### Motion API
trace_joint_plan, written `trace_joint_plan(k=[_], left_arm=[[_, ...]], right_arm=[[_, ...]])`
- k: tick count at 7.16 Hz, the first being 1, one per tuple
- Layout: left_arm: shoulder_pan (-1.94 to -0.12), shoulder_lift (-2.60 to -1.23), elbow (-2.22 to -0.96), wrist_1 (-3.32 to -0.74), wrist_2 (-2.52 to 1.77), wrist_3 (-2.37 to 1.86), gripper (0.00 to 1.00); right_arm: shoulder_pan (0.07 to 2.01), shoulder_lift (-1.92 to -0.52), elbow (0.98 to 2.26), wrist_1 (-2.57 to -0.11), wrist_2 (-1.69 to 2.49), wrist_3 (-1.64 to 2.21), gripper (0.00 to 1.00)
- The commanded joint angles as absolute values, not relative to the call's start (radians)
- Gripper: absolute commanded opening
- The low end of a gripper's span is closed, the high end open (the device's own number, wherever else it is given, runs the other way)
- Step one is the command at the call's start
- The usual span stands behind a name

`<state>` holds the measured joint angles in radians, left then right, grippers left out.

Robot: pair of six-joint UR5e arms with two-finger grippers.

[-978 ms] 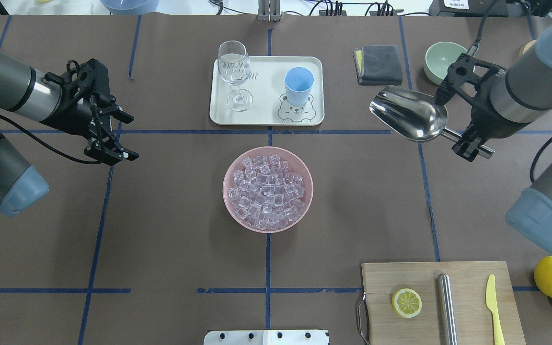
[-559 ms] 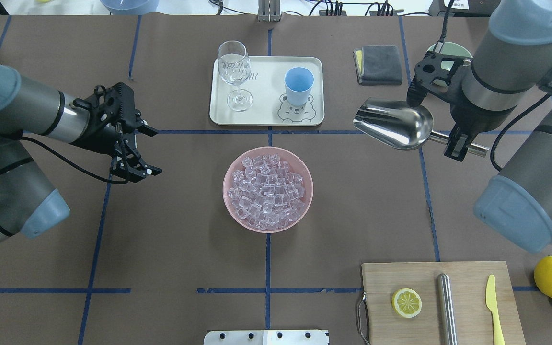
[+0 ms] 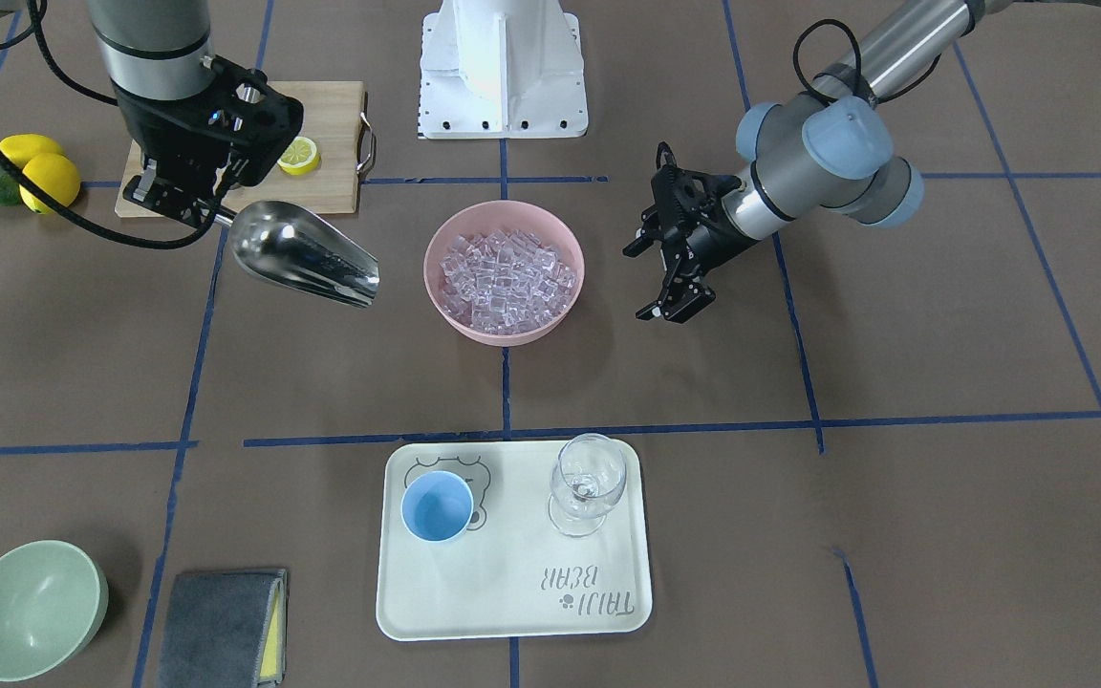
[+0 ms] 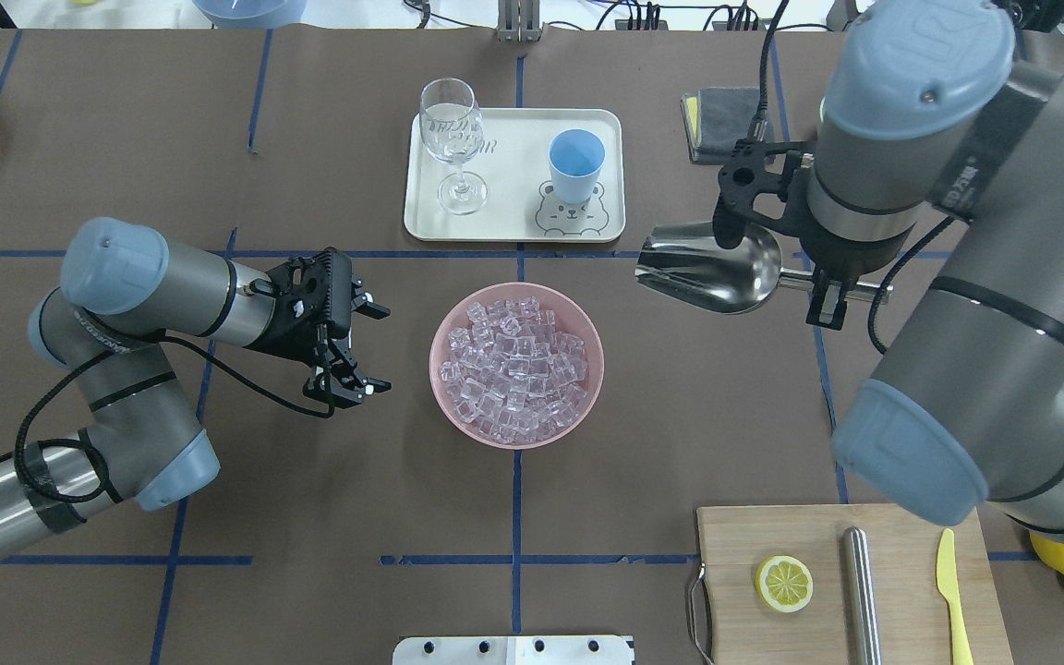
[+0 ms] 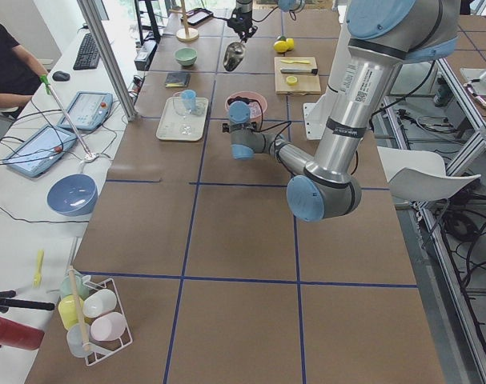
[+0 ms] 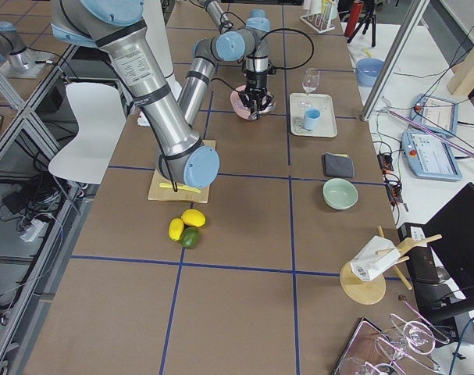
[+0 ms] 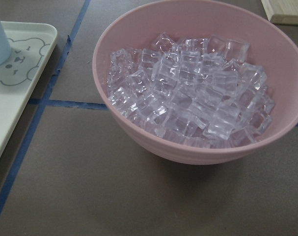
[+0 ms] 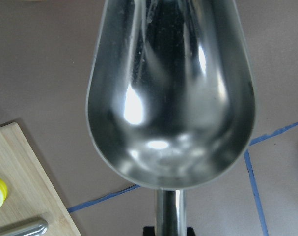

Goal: Put ice in cup with scoop
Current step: 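Lower the scoop into the bowl while the left gripper holds the bowl rim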

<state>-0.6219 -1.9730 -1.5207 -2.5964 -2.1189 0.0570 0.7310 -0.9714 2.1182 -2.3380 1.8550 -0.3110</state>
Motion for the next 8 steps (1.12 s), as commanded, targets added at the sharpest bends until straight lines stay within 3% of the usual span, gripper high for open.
trace_joint_plan(k=[1, 6, 8], left_arm=[[-0.598, -1.985, -1.499, -2.603, -2.095, 0.055, 1.00], [-0.592, -2.006, -1.477, -2.605, -2.095, 0.051, 1.00], [-0.592, -2.006, -1.477, -2.605, -2.095, 0.052, 1.00]], right_arm=[[0.642, -0.825, 2.054, -2.512, 1.722, -0.354, 0.00], [0.566, -0.649, 1.918, -2.686, 1.654, -0.359, 0.00], [0.534, -0.539, 1.751, -2.756, 1.643, -0.359, 0.00]])
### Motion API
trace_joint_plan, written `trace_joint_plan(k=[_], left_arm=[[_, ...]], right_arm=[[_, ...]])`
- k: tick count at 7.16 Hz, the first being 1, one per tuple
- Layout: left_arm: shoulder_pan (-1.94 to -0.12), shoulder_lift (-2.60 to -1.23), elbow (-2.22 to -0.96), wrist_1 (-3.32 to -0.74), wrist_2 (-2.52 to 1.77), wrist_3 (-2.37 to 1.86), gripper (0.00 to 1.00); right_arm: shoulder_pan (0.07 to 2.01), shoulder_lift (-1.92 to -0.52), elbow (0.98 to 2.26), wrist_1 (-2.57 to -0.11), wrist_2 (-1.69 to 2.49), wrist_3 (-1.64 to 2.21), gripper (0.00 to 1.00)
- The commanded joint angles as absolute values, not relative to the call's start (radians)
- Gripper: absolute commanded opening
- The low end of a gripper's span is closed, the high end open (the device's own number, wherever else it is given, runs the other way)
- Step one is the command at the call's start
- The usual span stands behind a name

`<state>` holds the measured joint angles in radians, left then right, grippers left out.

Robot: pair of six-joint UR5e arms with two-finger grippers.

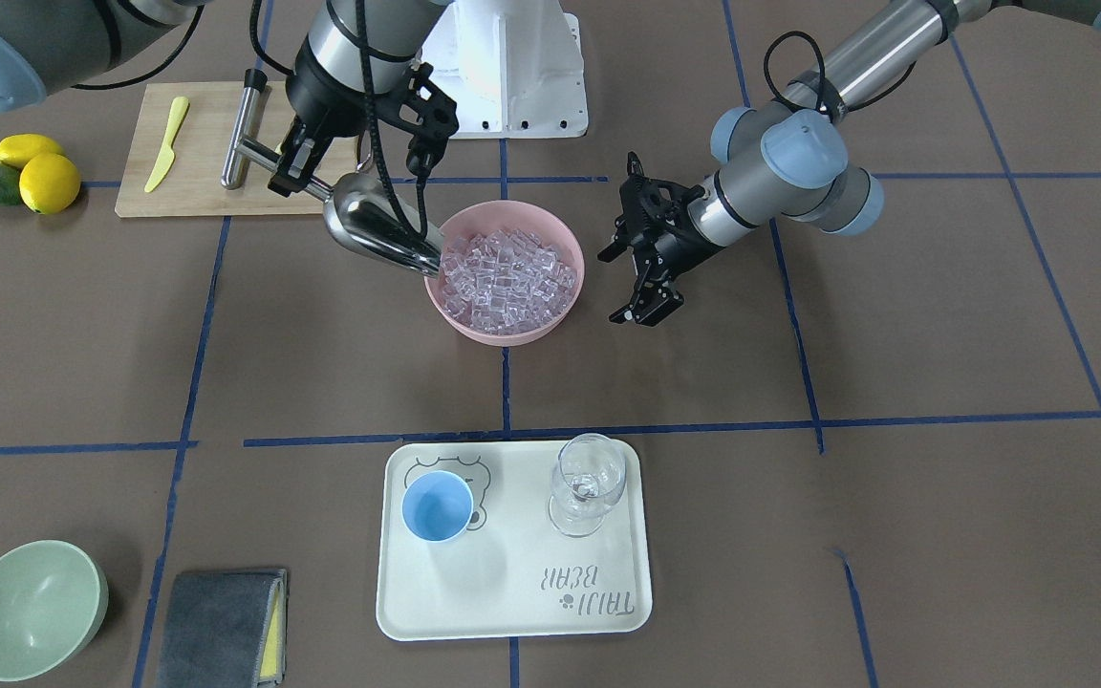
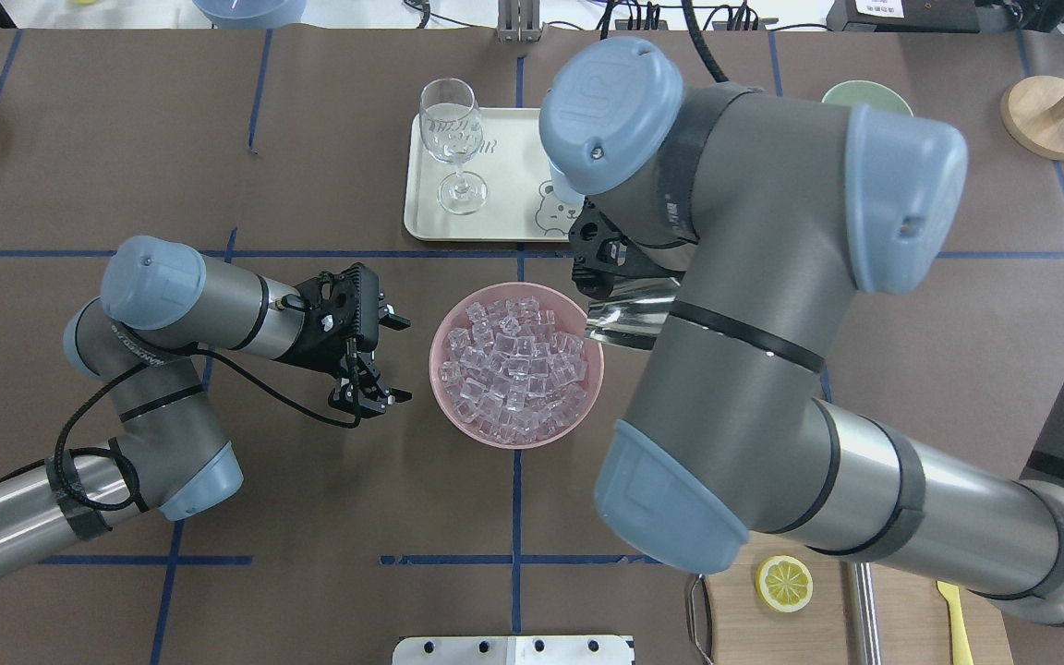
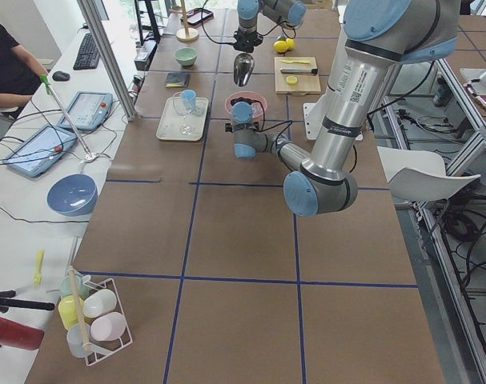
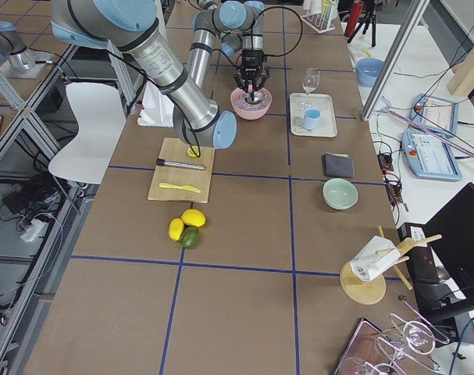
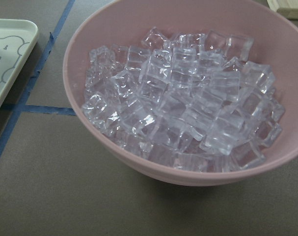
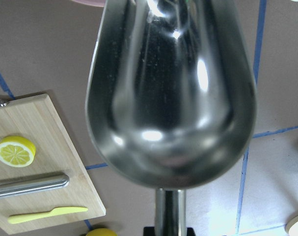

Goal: Put ice in cup with scoop
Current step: 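Lower the scoop into the bowl while the left gripper holds the bowl rim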

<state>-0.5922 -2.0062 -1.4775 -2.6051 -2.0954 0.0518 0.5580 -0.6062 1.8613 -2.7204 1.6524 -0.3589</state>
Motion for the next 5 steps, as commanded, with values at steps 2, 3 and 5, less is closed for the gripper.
trace_joint_plan(k=[2, 3, 5], left_arm=[[-0.592, -2.013, -1.477, -2.605, -2.095, 0.051, 1.00], [-0.592, -2.014, -1.477, -2.605, -2.095, 0.051, 1.00], [-0.592, -2.026, -1.477, -2.603, -2.095, 0.049, 1.00]], right_arm=[[0.516, -0.515, 1.689, -2.758, 1.612, -0.405, 0.00], [0.508, -0.521, 1.687, -2.758, 1.592, -0.413, 0.00], [0.496, -0.523, 1.684, -2.757, 1.578, -0.442, 0.00]])
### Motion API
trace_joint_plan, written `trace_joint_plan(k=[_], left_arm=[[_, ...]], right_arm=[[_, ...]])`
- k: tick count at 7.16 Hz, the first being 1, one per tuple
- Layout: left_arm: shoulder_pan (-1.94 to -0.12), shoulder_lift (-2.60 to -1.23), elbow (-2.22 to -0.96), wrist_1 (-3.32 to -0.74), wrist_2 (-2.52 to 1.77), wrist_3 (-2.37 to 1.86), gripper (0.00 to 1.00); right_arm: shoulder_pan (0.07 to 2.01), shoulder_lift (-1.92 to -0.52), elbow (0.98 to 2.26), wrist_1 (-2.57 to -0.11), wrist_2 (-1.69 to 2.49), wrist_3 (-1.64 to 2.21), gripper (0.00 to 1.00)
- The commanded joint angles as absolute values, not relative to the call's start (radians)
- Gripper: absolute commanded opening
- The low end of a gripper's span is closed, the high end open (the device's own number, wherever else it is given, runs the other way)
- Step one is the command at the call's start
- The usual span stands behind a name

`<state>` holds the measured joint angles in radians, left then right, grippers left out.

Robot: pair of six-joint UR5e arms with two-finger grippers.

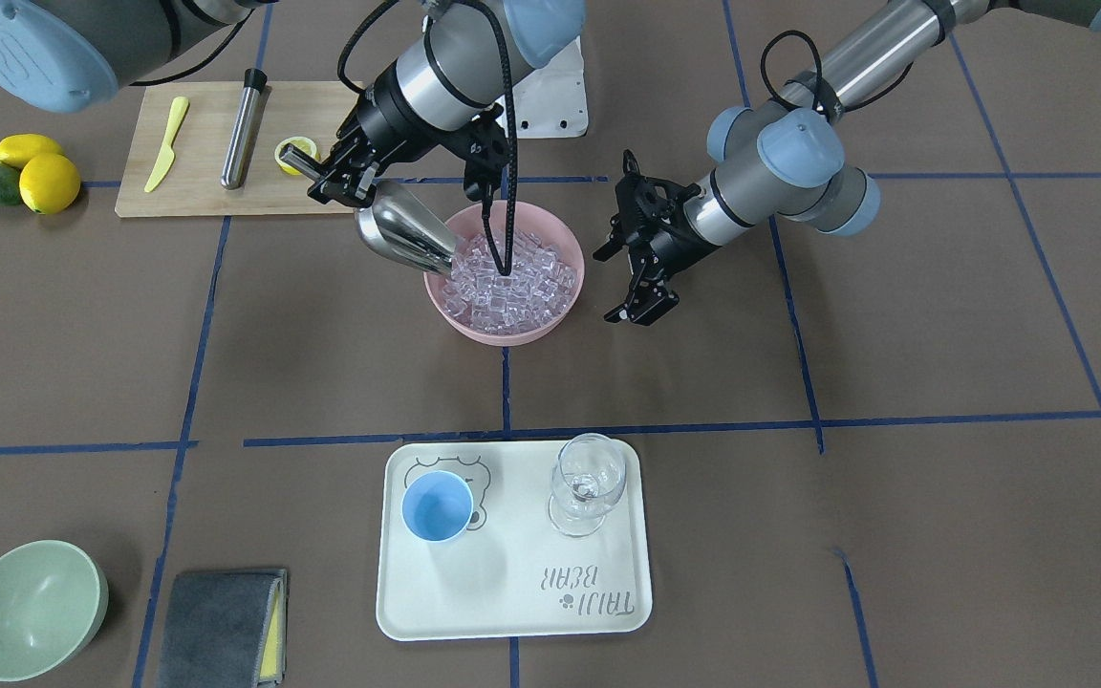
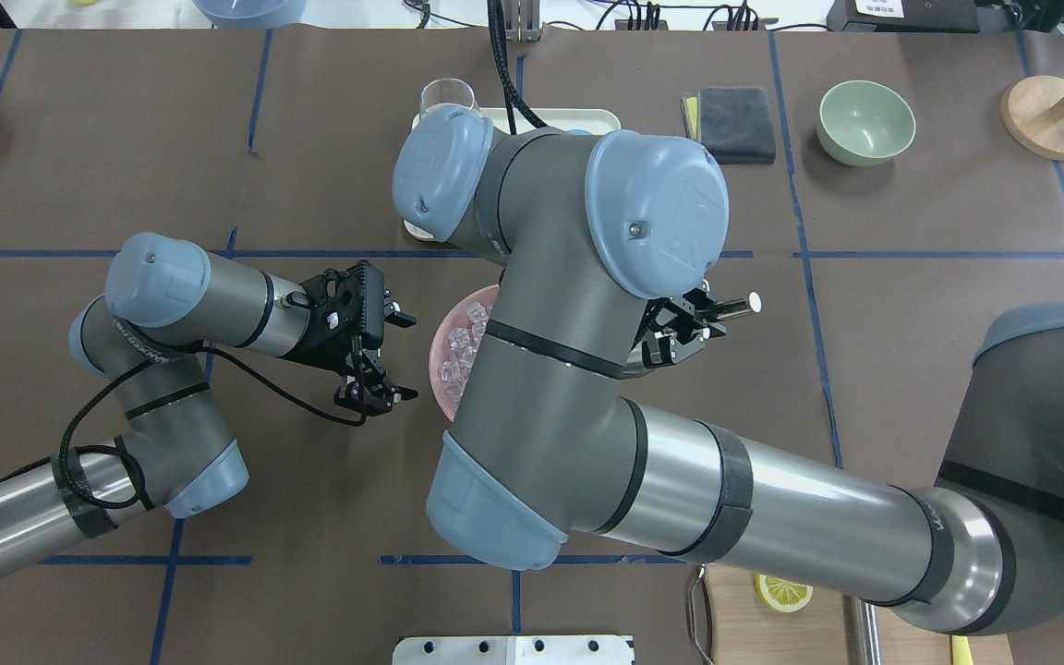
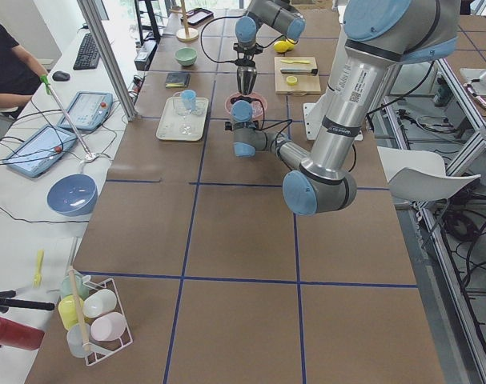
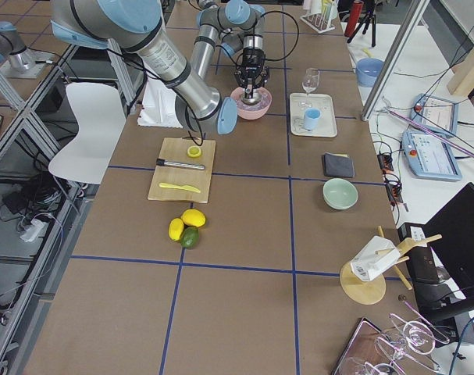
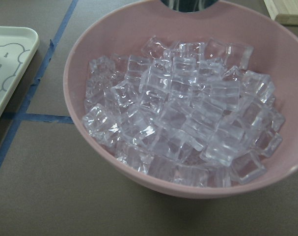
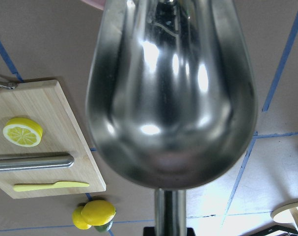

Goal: Put ice in cup with scoop
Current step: 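Lower the scoop into the bowl while the left gripper holds the bowl rim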

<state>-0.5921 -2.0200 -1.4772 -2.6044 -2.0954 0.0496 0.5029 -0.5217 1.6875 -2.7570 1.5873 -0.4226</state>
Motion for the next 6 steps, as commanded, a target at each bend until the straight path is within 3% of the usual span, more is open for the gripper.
trace_joint_plan(k=[1, 6], left_arm=[[-0.592, -2.026, -1.476, -2.603, -2.095, 0.049, 1.00], [-0.591, -2.034, -1.471, -2.609, -2.095, 0.049, 1.00]], right_arm=[[0.495, -0.519, 1.675, -2.757, 1.574, -0.462, 0.00], [0.471, -0.519, 1.620, -2.743, 1.540, -0.497, 0.00]])
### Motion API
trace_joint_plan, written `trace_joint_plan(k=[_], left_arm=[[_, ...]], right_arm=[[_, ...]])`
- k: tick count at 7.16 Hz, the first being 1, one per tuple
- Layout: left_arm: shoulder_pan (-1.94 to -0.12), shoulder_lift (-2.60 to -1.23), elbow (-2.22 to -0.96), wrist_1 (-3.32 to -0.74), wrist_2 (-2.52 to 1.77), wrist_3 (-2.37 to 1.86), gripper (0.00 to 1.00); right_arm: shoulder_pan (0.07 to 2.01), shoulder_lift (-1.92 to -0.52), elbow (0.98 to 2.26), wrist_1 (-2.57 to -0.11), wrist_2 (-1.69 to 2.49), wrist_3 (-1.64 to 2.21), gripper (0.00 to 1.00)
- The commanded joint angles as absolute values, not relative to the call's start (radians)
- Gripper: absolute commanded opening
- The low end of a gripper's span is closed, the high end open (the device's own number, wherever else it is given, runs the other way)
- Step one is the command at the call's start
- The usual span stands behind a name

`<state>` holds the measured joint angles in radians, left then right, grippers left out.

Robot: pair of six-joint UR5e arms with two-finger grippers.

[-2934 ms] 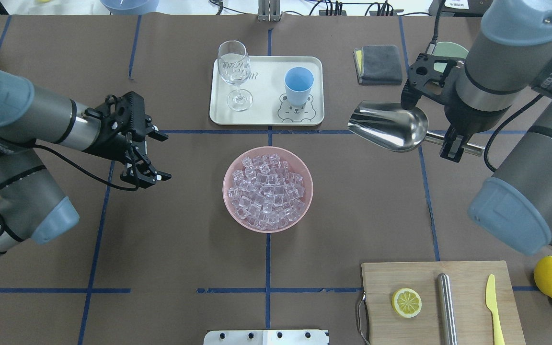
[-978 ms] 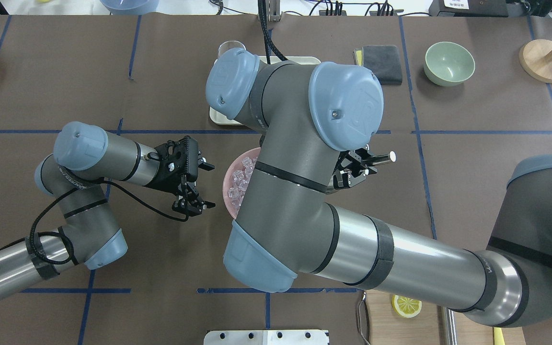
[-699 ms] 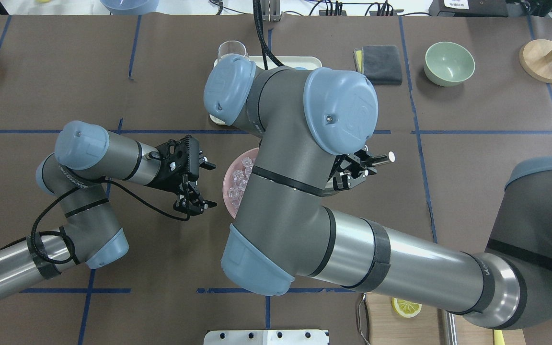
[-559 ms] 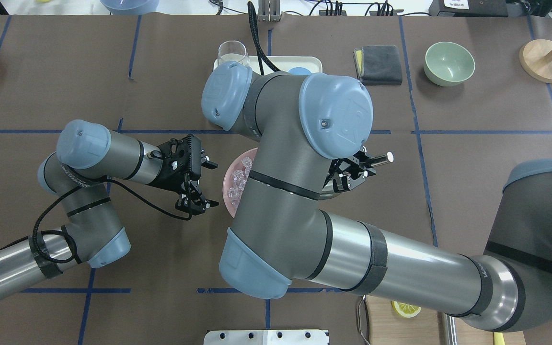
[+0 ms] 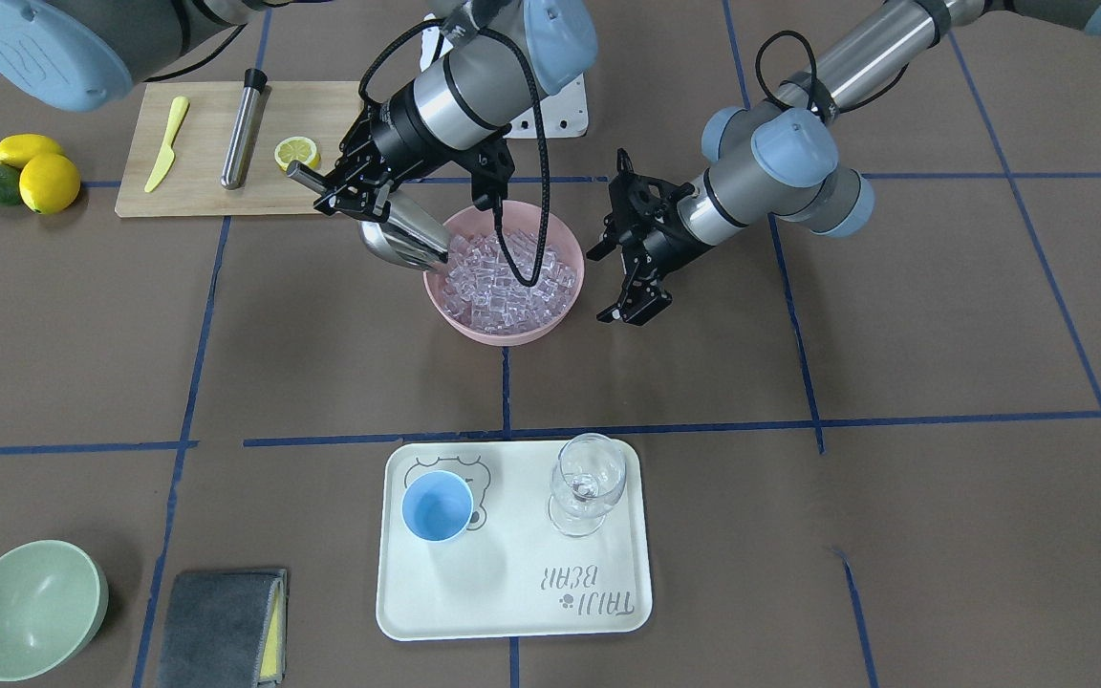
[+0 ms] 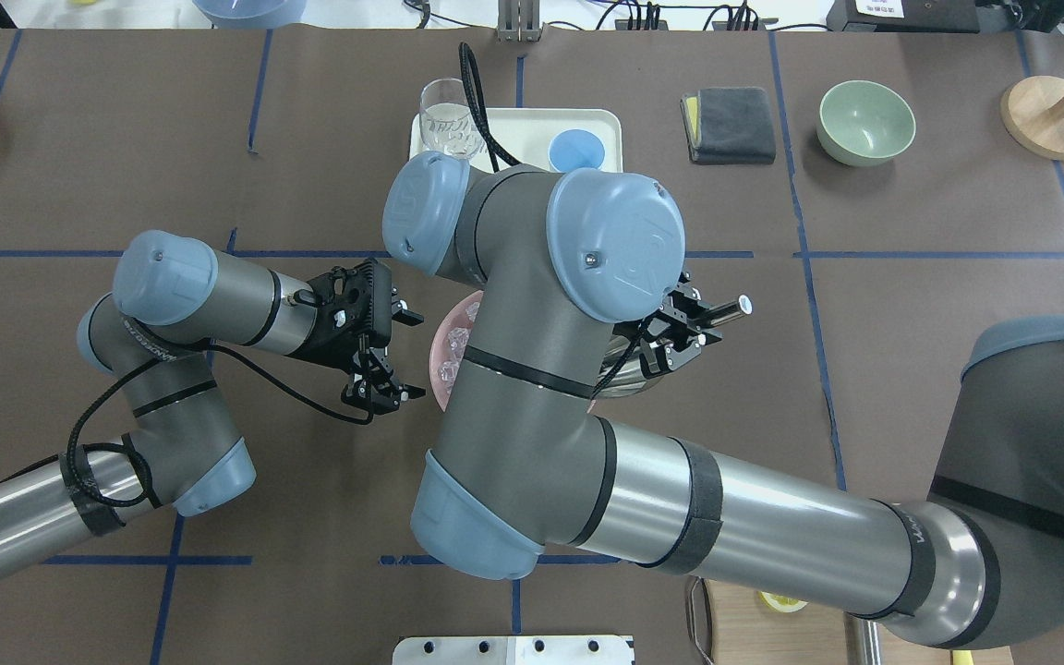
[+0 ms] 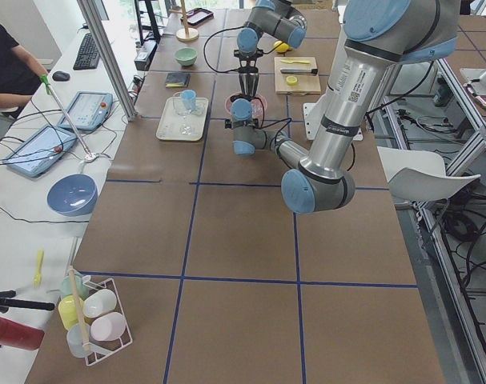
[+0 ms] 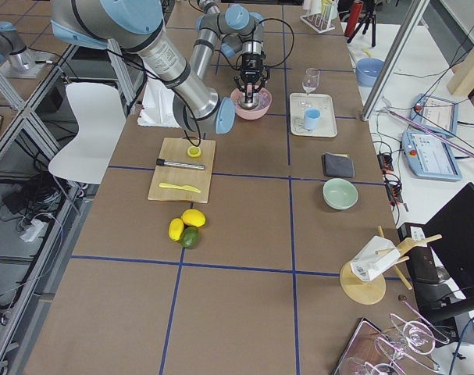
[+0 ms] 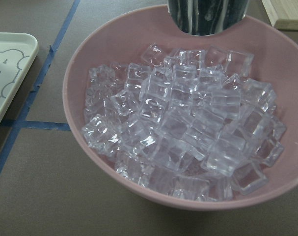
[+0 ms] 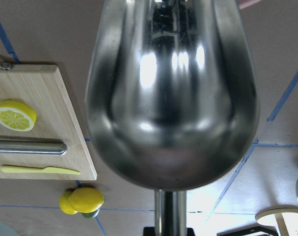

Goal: Put ice in cup with scoop
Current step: 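Lower the scoop into the bowl while the left gripper holds the bowl rim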

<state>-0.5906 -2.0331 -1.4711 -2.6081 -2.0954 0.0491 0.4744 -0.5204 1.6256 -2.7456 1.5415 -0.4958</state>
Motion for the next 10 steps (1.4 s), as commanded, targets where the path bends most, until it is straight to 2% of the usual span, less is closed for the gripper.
trace_joint_plan(k=[1, 3, 6, 10], left_arm=[[-0.591, -2.034, -1.471, -2.609, -2.095, 0.049, 1.00], [-0.591, -2.031, -1.470, -2.614, -2.095, 0.049, 1.00], [-0.591, -2.034, -1.471, -2.641, -2.097, 0.048, 1.00], [-0.591, -2.033, -1.467, -2.643, -2.095, 0.049, 1.00]], right_arm=[[0.463, -0.517, 1.620, -2.741, 1.542, -0.497, 0.00], [0.457, -0.522, 1.618, -2.720, 1.539, -0.497, 0.00], [0.454, -0.520, 1.548, -2.651, 1.537, -0.499, 0.00], [0.443, -0.525, 1.549, -2.628, 1.537, -0.499, 0.00]])
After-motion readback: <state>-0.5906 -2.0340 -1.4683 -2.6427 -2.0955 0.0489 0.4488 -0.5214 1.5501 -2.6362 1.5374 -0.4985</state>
